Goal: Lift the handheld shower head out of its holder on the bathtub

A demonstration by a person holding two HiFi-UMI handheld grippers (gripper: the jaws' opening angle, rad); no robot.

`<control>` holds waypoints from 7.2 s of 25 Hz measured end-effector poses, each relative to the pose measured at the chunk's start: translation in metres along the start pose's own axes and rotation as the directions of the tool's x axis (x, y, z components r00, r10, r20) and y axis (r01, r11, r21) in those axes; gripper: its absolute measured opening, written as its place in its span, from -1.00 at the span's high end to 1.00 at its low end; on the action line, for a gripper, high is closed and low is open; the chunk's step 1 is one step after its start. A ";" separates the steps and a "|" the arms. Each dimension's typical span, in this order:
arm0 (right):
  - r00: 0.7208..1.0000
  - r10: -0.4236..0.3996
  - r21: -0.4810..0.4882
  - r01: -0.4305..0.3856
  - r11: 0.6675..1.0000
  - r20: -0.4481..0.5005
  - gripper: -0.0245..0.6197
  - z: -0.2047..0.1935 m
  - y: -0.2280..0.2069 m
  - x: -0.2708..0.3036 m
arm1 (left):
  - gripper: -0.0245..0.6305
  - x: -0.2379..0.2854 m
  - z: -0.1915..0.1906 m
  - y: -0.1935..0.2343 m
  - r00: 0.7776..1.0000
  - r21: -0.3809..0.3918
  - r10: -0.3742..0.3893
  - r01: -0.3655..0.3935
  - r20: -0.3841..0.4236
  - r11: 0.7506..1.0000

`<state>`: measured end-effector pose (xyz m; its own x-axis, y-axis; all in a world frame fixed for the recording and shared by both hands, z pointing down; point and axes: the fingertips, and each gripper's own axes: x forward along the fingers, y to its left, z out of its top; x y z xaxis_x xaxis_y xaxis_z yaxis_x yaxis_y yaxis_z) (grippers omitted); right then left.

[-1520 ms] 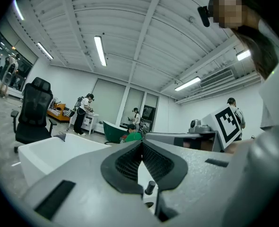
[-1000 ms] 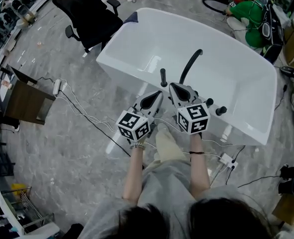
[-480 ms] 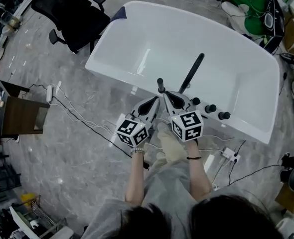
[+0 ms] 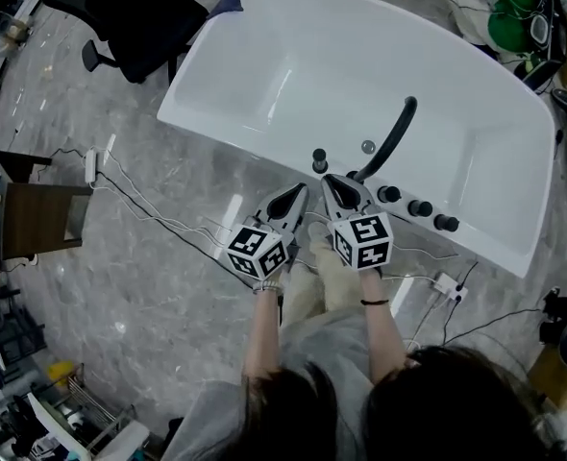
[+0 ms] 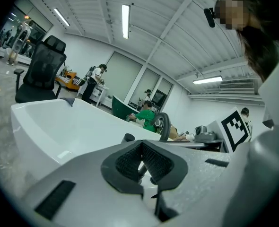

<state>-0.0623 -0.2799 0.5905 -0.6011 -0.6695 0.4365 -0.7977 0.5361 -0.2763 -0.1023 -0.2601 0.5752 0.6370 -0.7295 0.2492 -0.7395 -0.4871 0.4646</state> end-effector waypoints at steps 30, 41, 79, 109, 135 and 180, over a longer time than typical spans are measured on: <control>0.988 -0.147 0.013 0.147 0.989 -0.048 0.43 -0.090 -0.052 0.097 | 0.91 0.019 -0.093 0.077 0.992 -0.058 -0.051 0.044 -0.113 0.997; 0.984 -0.173 0.019 0.174 0.985 -0.051 0.42 -0.095 -0.060 0.117 | 0.91 0.031 -0.095 0.094 0.993 -0.065 -0.043 0.036 -0.114 0.997; 0.976 -0.216 -0.061 0.215 0.975 -0.005 0.50 -0.007 -0.023 0.047 | 0.91 -0.007 -0.021 0.034 0.997 -0.016 -0.073 0.073 -0.013 0.997; 0.976 -0.145 -0.184 0.174 0.967 0.160 0.51 0.097 0.045 -0.063 | 0.91 -0.060 0.067 -0.060 0.981 0.124 -0.175 0.164 0.089 0.979; 0.946 -0.127 -0.213 0.196 0.957 0.298 0.51 0.154 0.074 -0.146 | 0.91 -0.103 0.139 -0.138 0.943 0.365 -0.298 0.228 0.149 0.903; 0.885 -0.163 -0.191 0.268 0.944 0.437 0.51 0.212 0.084 -0.212 | 0.91 -0.109 0.187 -0.190 0.889 0.470 -0.425 0.305 0.171 0.828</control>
<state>-0.0121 -0.2020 0.2927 -0.4233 -0.9042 0.0574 -0.9050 0.4249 0.0193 -0.0717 -0.1782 0.3010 0.8431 -0.5238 -0.1216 -0.5204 -0.8517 0.0612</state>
